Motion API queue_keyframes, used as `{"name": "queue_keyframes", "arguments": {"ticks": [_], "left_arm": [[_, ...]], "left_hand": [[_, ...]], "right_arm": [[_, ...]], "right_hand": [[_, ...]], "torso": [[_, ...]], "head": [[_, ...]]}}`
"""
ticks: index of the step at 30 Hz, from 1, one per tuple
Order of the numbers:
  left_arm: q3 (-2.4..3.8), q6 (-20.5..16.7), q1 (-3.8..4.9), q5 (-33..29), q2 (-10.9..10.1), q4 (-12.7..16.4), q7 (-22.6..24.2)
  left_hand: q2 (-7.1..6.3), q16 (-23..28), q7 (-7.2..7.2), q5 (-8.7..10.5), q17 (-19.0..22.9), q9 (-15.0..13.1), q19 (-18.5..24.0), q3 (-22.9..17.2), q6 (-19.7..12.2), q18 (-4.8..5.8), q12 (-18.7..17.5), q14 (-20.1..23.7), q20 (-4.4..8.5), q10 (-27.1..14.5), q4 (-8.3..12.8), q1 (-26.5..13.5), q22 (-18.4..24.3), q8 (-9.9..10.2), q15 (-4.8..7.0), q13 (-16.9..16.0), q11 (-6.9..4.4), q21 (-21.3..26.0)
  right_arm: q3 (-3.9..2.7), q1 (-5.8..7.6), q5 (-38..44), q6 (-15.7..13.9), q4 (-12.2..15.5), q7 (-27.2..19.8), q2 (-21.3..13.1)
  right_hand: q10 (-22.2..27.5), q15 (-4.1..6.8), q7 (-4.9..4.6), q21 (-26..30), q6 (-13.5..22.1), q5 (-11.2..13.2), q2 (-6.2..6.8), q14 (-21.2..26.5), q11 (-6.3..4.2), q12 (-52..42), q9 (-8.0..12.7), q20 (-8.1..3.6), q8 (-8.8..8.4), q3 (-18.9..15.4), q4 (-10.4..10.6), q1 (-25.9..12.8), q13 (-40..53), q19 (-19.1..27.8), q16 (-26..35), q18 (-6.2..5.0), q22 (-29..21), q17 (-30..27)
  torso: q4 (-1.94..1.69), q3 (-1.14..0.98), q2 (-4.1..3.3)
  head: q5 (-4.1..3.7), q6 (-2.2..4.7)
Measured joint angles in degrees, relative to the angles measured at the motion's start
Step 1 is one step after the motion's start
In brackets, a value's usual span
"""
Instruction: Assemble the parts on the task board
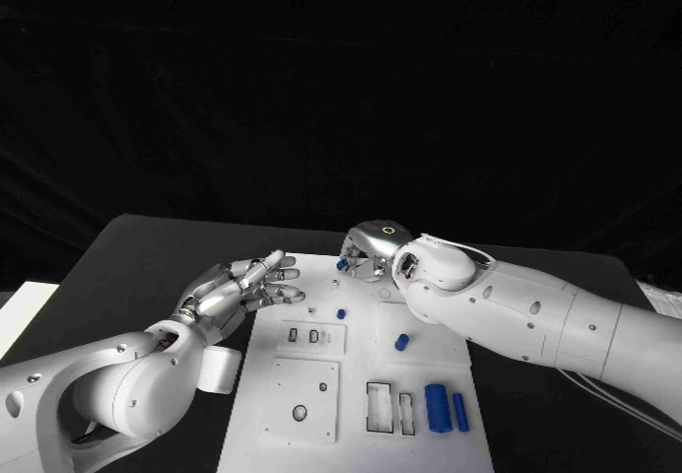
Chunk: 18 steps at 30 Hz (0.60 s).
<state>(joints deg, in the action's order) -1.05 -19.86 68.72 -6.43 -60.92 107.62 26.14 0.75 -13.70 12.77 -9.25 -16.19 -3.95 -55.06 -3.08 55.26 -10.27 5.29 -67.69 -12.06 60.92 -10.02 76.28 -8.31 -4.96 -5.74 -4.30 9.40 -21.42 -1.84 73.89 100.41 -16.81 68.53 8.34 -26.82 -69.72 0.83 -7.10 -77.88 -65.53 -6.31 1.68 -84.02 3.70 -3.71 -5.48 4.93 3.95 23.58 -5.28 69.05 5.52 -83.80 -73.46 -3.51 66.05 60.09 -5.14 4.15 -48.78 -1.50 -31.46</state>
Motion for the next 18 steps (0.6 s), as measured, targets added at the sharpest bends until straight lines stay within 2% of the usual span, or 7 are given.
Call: {"name": "queue_keyframes", "arguments": {"ticks": [5, 6, 9, 11, 18], "left_arm": [[0.01, 0.0, 0.05, 0.0, 0.0, 0.0, 0.0], [0.01, 0.0, 0.05, 0.0, 0.0, 0.0, 0.0], [0.01, 0.0, 0.08, 0.0, 0.0, 0.0, -0.1], [0.01, 0.0, 0.10, 0.0, 0.0, 0.0, -0.1], [0.01, 0.1, 0.13, 0.0, 0.0, 0.0, -0.2]], "left_hand": [[0.00, 0.0, 0.00, 0.00, 0.0, 0.0, 0.0, 0.0, 0.0, 0.00, 0.0, 0.0, 0.00, 0.0, 0.0, 0.0, 0.0, 0.0, 0.00, 0.0, 0.00, 0.0], [0.00, 0.0, 0.00, 0.00, 0.0, 0.0, 0.0, 0.0, 0.0, 0.00, 0.0, 0.0, 0.00, 0.0, 0.0, 0.0, 0.0, 0.0, 0.00, 0.0, 0.00, 0.0], [0.00, 0.0, 0.00, 0.00, 0.0, 0.0, 0.0, 0.0, 0.0, 0.00, 0.0, 0.0, 0.00, 0.0, 0.0, 0.0, 0.0, 0.0, 0.00, 0.0, 0.00, 0.0], [0.00, 0.0, 0.00, 0.00, 0.0, 0.0, 0.0, 0.0, 0.0, 0.00, 0.0, 0.0, 0.00, 0.0, 0.0, 0.0, 0.0, 0.0, 0.00, 0.0, 0.00, 0.0], [0.00, 0.0, 0.00, 0.00, -0.1, 0.0, 0.0, 0.0, 0.0, 0.00, 0.0, 0.2, 0.00, 0.0, 0.3, 0.0, 0.0, 0.0, -0.20, 0.0, 0.00, 0.0]], "right_arm": [[0.03, -0.07, 0.0, 0.3, -0.6, -0.1, 0.4], [0.03, -0.08, 0.0, 0.3, -0.7, -0.1, 0.4], [0.04, -0.10, 0.0, 0.3, -0.9, -0.1, 0.4], [0.04, -0.10, 0.0, 0.2, -1.1, -0.1, 0.4], [0.01, -0.07, -0.1, -0.5, -1.0, 0.0, 0.1]], "right_hand": [[0.0, 0.00, -0.01, 0.0, 0.0, 0.0, 0.15, 0.0, 0.00, 0.0, 0.0, 0.00, 0.00, -0.1, 0.4, -0.1, -0.2, 0.0, 0.0, 0.00, -0.1, -0.2], [0.4, 0.00, -0.26, 0.1, 0.3, 0.0, 0.38, 0.0, 0.31, 0.0, 0.0, 0.00, -0.06, -0.2, 0.7, -0.4, -0.4, 0.0, 0.0, 0.00, -0.2, -0.4], [3.2, 0.00, -1.15, 1.0, 3.0, 0.7, 1.60, 0.0, 0.99, 0.0, 0.6, 0.20, -0.33, -0.7, 1.7, -1.1, -1.2, 0.2, 0.3, 0.00, -1.3, -1.5], [5.1, -0.43, -1.38, 1.3, 5.1, 1.8, 2.67, 0.0, 1.32, 0.0, 1.3, 0.52, -0.33, -1.5, 2.2, -0.8, -1.5, 0.5, 0.7, -0.91, -2.2, -2.2], [9.1, -0.84, -2.02, 2.4, 9.2, 2.4, 4.14, 0.0, 1.96, 0.0, 1.8, 0.90, -0.33, -4.0, 3.6, 0.4, -1.8, 0.9, 1.2, -0.91, -3.8, -3.5]], "torso": [[-0.02, 0.03, -0.03], [-0.01, 0.03, -0.04], [-0.02, 0.03, -0.04], [0.02, 0.06, -0.05], [0.05, 0.05, -0.09]], "head": [[0.00, -0.11], [0.03, -0.11], [0.14, -0.16], [0.22, -0.20], [0.34, -0.21]]}}
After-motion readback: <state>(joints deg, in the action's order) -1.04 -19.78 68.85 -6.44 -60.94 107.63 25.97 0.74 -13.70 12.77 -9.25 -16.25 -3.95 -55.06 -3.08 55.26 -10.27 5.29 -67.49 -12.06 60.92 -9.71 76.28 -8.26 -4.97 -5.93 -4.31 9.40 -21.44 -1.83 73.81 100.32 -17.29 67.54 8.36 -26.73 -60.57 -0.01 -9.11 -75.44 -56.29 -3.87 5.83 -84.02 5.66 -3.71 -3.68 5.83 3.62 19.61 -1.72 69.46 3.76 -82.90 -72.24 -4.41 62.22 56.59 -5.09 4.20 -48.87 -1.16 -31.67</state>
